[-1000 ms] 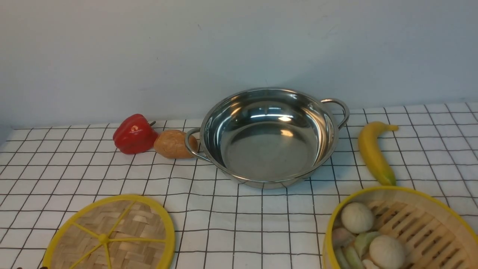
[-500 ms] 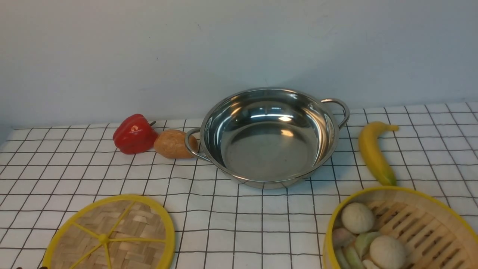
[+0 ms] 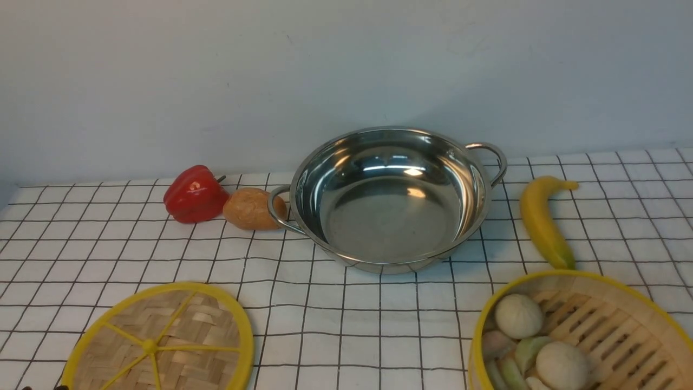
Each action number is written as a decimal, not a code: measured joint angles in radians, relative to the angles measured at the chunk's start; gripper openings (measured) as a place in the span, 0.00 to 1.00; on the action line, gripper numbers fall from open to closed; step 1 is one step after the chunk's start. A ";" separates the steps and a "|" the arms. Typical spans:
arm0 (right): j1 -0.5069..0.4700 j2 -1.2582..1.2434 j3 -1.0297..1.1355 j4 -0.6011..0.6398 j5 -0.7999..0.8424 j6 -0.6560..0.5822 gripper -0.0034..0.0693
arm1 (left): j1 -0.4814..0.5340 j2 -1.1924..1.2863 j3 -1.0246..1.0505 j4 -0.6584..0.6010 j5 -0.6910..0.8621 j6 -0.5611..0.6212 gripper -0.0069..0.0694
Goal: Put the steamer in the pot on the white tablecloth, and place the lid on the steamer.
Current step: 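Reach for and grasp the rim of the bamboo steamer holding the buns with the right gripper, then place the bamboo steamer basket of food into the steel pot with the right gripper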
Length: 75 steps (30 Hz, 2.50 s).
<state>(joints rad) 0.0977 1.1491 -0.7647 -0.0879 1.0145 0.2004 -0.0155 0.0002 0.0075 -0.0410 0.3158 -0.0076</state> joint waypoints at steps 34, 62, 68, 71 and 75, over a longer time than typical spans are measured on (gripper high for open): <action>0.002 0.421 -0.228 -0.044 0.110 -0.092 0.13 | 0.000 -0.001 0.000 0.000 -0.001 0.000 0.41; 0.188 1.070 -1.513 0.203 0.232 -0.293 0.13 | 0.000 -0.001 0.000 -0.001 -0.002 0.000 0.41; 0.188 1.213 -1.616 0.201 0.225 -0.293 0.13 | 0.000 -0.001 0.000 -0.001 -0.002 0.000 0.41; 0.188 1.256 -1.616 0.206 0.239 -0.308 0.13 | 0.000 -0.001 0.000 -0.001 -0.002 0.000 0.41; 0.188 1.280 -1.616 0.217 0.244 -0.325 0.13 | 0.000 -0.001 0.000 -0.001 -0.002 -0.001 0.41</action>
<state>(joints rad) 0.2861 2.4290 -2.3808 0.1290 1.2585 -0.1247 -0.0155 -0.0006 0.0075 -0.0419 0.3139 -0.0087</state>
